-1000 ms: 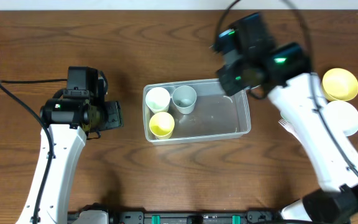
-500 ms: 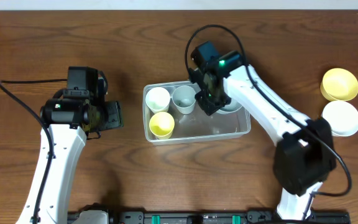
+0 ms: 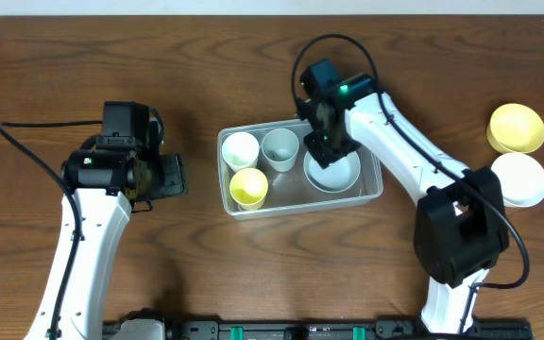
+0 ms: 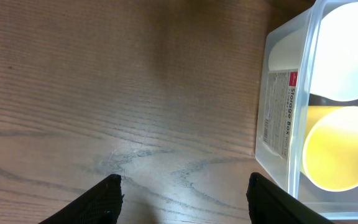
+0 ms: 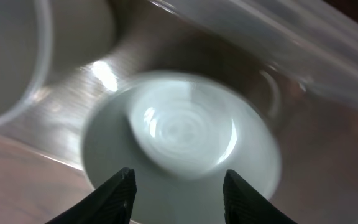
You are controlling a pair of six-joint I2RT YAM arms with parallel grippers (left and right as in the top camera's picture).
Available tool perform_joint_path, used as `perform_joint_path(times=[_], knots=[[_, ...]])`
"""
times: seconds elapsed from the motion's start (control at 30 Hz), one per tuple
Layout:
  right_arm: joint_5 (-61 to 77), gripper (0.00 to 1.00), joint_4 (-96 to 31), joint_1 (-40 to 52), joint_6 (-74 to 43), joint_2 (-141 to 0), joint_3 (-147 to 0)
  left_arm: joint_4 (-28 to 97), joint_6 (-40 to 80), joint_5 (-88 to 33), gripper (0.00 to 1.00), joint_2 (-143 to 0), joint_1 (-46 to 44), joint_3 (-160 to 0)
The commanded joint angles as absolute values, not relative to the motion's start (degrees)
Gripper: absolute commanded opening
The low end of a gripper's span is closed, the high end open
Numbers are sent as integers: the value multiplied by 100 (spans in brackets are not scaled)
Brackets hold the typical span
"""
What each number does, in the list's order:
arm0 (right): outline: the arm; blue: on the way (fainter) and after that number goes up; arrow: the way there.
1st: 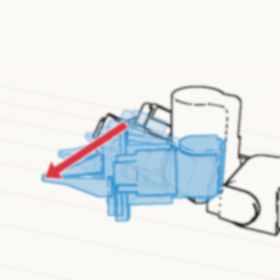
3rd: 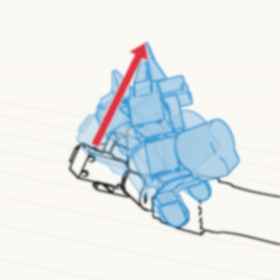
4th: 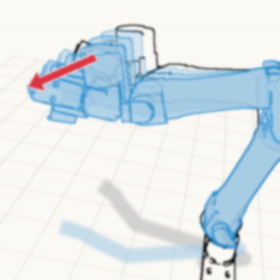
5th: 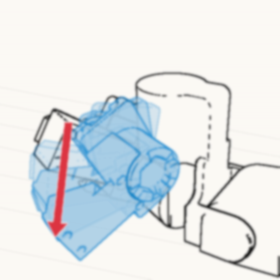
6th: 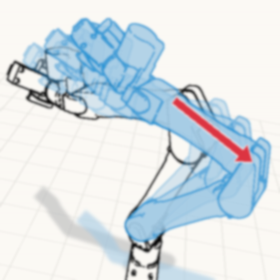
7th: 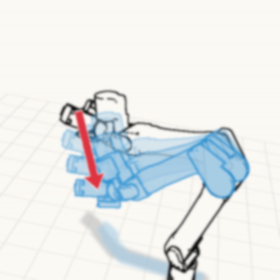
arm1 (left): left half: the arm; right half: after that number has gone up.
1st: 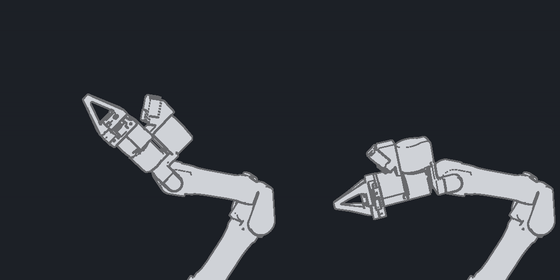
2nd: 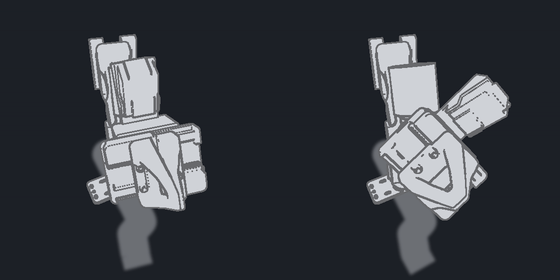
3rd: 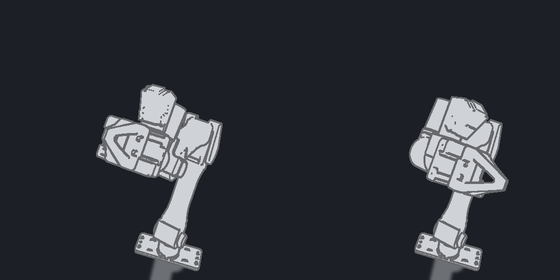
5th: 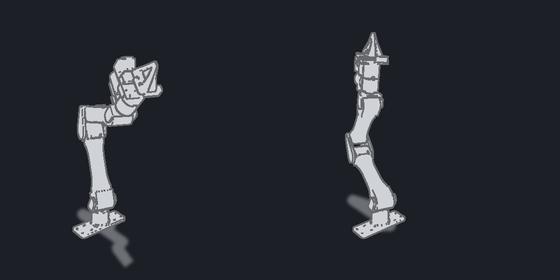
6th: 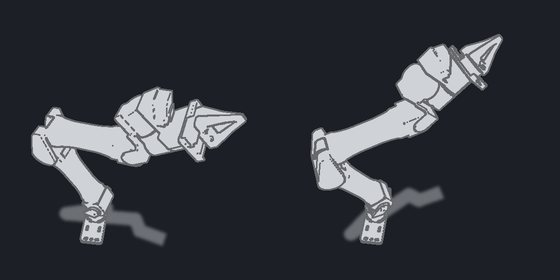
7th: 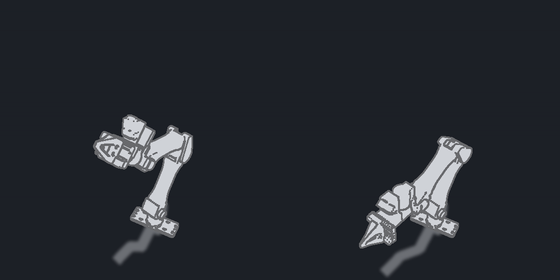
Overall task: Pack container
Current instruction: 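Lower the grey bowl into the box's right side and release, then move the right gripper to the white bowl and grasp it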
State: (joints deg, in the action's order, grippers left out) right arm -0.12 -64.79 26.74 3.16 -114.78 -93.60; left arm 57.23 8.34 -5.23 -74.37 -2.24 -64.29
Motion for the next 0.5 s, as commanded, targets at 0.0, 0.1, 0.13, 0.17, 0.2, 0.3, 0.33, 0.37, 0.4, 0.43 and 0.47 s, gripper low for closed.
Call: perform_joint_path(times=[0.0,0.1,0.13,0.17,0.2,0.3,0.33,0.37,0.4,0.43,0.47], knots=[[-395,49,-6576,2309,25,-10919,-9533,5767,821,-539,65,-7411,-193,-6407],[-814,51,-6602,1900,-384,-10390,-9601,5767,821,-539,65,-7411,-193,-6407],[-937,52,-6595,1706,-545,-10165,-9601,5767,821,-539,65,-7411,-193,-6407],[-1020,52,-6591,1485,-690,-9948,-9601,5767,821,-539,65,-7411,-193,-6407],[-1035,54,-6587,1269,-794,-9769,-9601,5765,821,-539,65,-7411,-193,-6407],[-1022,71,-6624,373,-1306,-9312,-9598,5763,821,-539,65,-7411,-193,-6407],[-1004,72,-6674,102,-1428,-9242,-9598,5763,821,-539,65,-7411,-193,-6407],[-1004,72,-6759,-198,-1590,-9207,-9598,5760,821,-539,65,-7411,-193,-6407],[-1004,72,-6853,-443,-1697,-9207,-9598,5763,821,-539,65,-7411,-193,-6407],[-1004,72,-6954,-716,-1778,-9220,-9579,5763,821,-539,65,-7411,-193,-6407],[-1002,72,-7002,-923,-1815,-9249,-9531,5763,821,-539,65,-7411,-193,-6407]])
